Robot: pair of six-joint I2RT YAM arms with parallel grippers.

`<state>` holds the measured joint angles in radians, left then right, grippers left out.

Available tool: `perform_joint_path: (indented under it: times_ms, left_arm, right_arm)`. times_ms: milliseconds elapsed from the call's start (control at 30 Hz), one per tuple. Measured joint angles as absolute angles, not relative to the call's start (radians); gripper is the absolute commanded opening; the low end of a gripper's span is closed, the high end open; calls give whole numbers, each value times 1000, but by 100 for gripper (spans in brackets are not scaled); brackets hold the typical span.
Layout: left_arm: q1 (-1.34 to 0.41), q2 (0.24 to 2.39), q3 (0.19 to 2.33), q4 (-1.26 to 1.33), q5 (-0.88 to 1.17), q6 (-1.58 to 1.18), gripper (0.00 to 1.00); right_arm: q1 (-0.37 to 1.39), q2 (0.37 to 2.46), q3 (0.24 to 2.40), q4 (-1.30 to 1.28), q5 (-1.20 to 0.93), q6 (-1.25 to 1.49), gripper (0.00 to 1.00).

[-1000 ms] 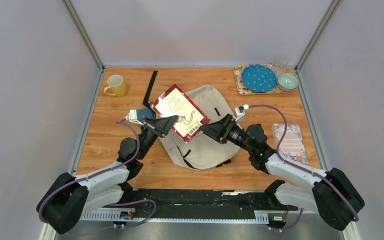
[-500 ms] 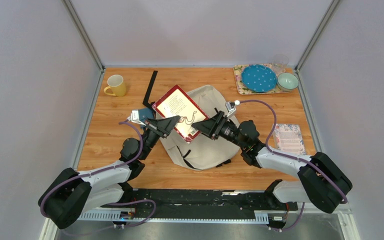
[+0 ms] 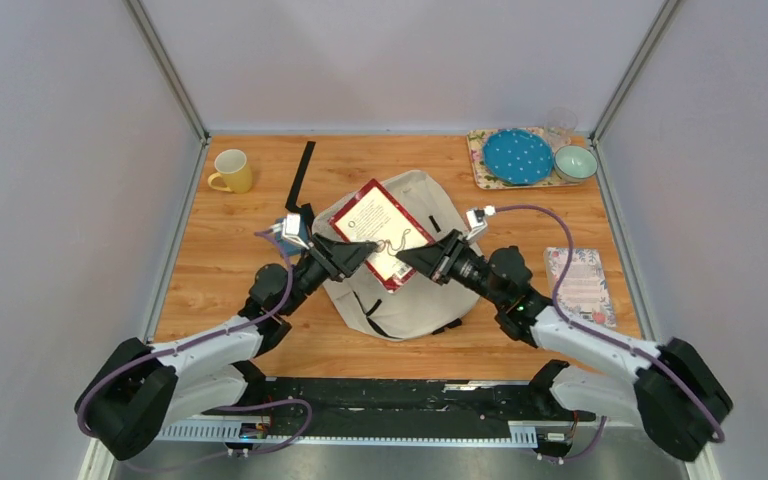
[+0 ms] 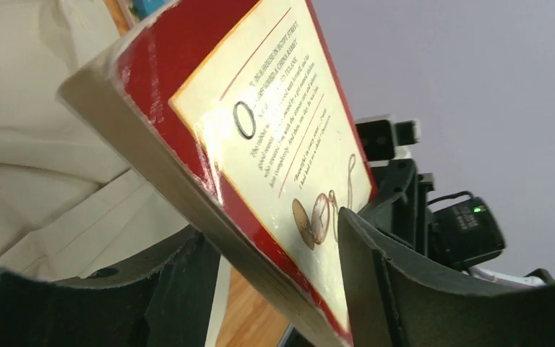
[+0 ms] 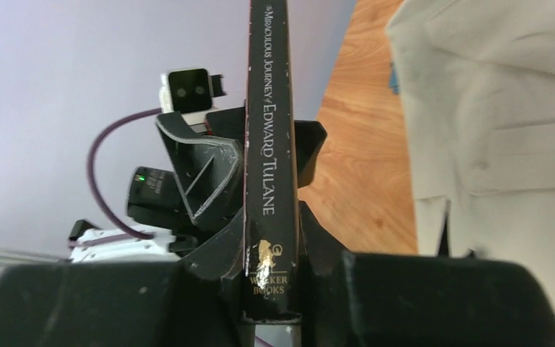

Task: Pack the student bag
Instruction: Pick up the book from the center of the board.

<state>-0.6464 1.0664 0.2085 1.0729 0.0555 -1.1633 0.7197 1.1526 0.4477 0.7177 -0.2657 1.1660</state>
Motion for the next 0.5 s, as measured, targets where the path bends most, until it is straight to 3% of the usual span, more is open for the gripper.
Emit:
perform_joint_path:
  times_ms: [300, 500]
  left_arm:
    - [-677, 1067, 556, 377, 233, -656, 71]
    - [-928, 1304, 796, 65, 195, -335, 71]
  right_arm:
    - [718, 592, 477, -49, 199, 999, 0]
    - [714, 413, 553, -490, 477, 971, 0]
